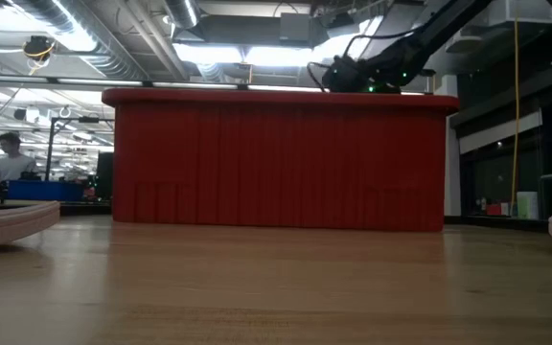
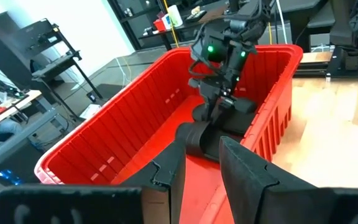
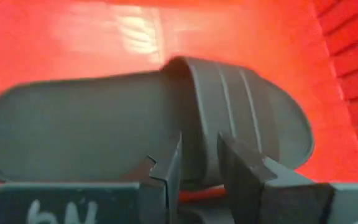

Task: Pick and place slides into bin
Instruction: Put the black slide into the red bin, then put the left pink slide into the red bin

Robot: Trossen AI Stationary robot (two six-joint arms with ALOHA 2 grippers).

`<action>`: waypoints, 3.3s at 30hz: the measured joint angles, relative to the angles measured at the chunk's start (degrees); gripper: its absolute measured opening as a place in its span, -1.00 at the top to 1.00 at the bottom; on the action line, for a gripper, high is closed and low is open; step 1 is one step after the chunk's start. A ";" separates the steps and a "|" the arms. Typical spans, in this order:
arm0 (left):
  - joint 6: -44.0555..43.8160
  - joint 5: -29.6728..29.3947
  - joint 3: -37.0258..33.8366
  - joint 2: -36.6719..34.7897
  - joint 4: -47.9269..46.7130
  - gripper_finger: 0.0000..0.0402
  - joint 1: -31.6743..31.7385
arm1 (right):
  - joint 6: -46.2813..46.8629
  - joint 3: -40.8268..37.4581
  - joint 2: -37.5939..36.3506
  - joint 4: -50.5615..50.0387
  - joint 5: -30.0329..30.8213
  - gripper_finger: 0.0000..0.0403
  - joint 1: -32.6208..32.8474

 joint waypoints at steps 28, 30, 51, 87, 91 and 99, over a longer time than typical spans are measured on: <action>4.04 3.20 0.00 0.00 1.76 0.54 0.00 | 11.75 0.00 -24.20 -1.73 3.17 0.71 3.17; 4.05 3.20 0.00 0.00 1.75 0.54 0.00 | 13.19 0.00 -26.82 -1.79 3.15 0.88 4.80; 12.30 24.20 0.00 0.21 15.40 0.99 -6.59 | 34.58 0.01 -35.46 -19.81 17.28 0.99 38.72; 2.92 28.17 0.00 19.90 21.87 0.88 -10.82 | 44.43 0.00 -33.52 -29.90 27.68 0.98 57.09; 2.80 31.38 0.00 21.49 21.81 0.83 -11.57 | 45.02 0.00 -33.52 -29.91 27.67 0.94 57.09; -3.01 37.77 0.00 22.23 21.32 0.63 -12.85 | 45.58 0.00 -33.52 -29.88 27.63 0.98 57.09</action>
